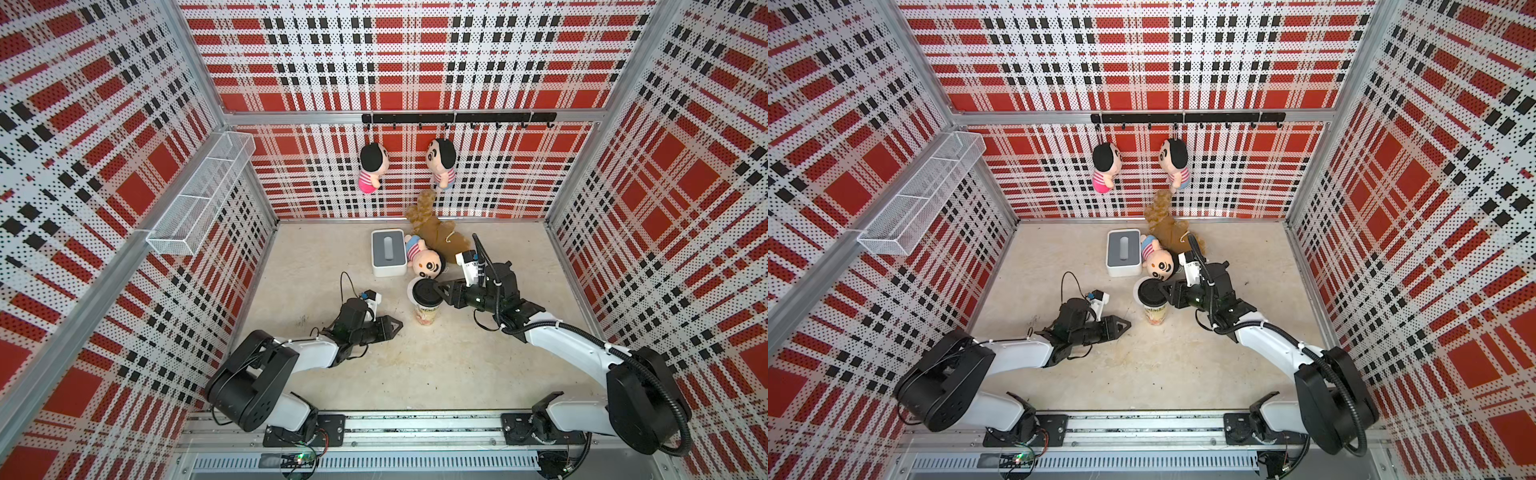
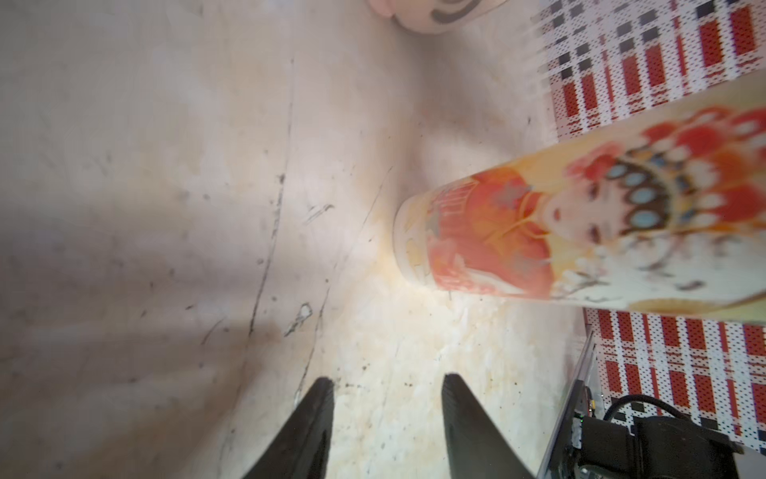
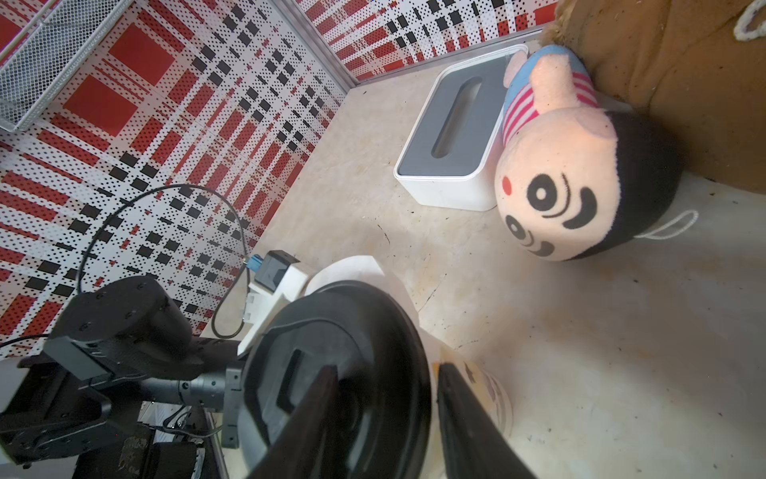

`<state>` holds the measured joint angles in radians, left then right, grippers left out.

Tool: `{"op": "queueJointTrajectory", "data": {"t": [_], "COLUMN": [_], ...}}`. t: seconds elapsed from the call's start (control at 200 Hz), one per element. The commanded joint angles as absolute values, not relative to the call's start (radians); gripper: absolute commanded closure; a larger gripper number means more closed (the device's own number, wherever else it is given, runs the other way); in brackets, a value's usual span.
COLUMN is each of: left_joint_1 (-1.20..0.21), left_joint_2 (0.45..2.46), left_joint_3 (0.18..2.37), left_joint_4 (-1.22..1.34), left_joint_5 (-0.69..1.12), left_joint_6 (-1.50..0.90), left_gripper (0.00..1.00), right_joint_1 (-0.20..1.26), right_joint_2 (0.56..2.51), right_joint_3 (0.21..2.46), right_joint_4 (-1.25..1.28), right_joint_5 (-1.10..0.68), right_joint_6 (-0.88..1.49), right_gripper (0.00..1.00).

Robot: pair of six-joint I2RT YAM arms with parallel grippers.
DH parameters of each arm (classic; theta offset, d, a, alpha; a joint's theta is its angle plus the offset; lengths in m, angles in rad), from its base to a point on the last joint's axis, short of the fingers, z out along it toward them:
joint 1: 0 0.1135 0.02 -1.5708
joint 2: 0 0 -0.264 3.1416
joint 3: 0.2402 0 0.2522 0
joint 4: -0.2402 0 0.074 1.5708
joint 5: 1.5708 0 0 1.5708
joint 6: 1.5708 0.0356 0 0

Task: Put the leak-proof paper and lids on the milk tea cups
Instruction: Secure the cup lid on the cup.

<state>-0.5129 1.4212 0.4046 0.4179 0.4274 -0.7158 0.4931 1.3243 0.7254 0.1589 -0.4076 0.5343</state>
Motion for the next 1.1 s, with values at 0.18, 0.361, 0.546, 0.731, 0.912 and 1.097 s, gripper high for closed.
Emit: {"op": "queueJointTrajectory", "data": {"t": [0.18,0.361,0.546,0.731,0.912,1.097], "left_joint_1": [-0.510,-0.518,-0.532,-0.508,-0.514,-0.521], "left_joint_2": [1.206,1.286,1.376,1.362,1.382,1.408], "left_joint_3": [0.503,0.600,0.656,0.614,0.609,0.611], "left_joint_4": [0.462,0.453,0.453,0.524,0.545,0.547], "left_joint_5": [0.433,0.462,0.474,0.488,0.510,0.514], "left_joint_6": [-0.740,-0.712,-0.699,-0.743,-0.750,-0.750], "left_gripper": [0.36,0.32,0.37,0.39,0.42,0.43], "right_joint_1": [0.491,0.491,0.491,0.491,0.491,0.491], "right_joint_2": [1.395,1.400,1.390,1.393,1.396,1.394], "right_joint_3": [0.649,0.648,0.638,0.637,0.631,0.630], "right_joint_4": [-0.123,-0.107,-0.100,-0.098,-0.091,-0.085], "right_joint_5": [-0.391,-0.402,-0.403,-0.405,-0.408,-0.412], "right_joint_6": [0.480,0.485,0.490,0.491,0.493,0.496], "right_gripper": [0.58,0.58,0.59,0.58,0.58,0.58]}}
